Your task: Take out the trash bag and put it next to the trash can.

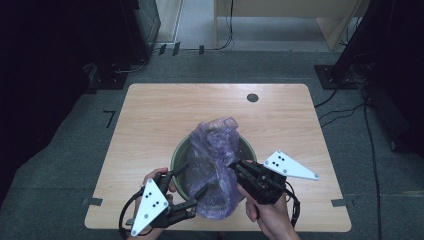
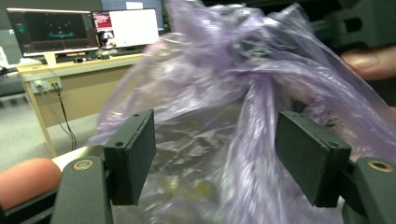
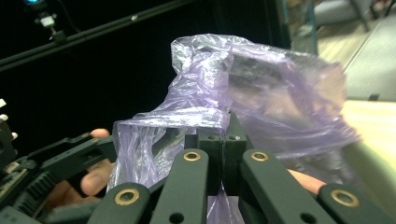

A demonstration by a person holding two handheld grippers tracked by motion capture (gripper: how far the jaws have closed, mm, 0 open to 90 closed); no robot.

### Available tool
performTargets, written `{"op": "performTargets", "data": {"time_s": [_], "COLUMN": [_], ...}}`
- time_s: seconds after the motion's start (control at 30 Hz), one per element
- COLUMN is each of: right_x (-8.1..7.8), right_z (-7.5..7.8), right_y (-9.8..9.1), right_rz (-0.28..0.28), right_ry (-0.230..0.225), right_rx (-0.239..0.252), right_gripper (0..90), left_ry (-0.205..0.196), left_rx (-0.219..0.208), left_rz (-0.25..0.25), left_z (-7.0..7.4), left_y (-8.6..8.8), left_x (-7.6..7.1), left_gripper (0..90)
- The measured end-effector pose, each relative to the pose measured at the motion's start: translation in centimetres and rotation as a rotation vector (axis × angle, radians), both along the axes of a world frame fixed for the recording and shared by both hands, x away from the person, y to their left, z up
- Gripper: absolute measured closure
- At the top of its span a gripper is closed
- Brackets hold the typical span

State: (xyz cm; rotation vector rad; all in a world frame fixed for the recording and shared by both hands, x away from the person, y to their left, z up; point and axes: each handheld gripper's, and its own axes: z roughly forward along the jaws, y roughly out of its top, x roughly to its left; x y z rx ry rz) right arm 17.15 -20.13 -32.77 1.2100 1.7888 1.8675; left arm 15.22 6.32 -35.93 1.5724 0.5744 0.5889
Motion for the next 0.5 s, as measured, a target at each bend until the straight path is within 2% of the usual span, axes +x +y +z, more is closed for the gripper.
{"op": "performTargets", "data": {"time_s": [0.13,0.33,0.4,0.5], "right_x": [-0.4,-1.1,-1.2,-1.4], "right_z": [0.4,1.0,1.2,1.2], "right_y": [-0.4,-0.5,-0.4,-0.3], "right_rz": [-0.049,-0.113,-0.141,-0.181], "right_ry": [-0.074,-0.177,-0.201,-0.255], "right_rx": [-0.022,-0.052,-0.066,-0.091], "right_gripper": [90.0,90.0,90.0,90.0], "left_ry": [0.016,0.057,0.086,0.148], "left_rx": [-0.041,-0.119,-0.164,-0.199], "left_rz": [0.031,0.11,0.142,0.196], "left_z": [0.2,0.1,0.0,-0.6], "left_y": [1.5,3.9,5.1,6.6], "left_x": [0.4,1.4,2.0,3.0], "left_gripper": [26.7,25.7,25.1,24.0]}}
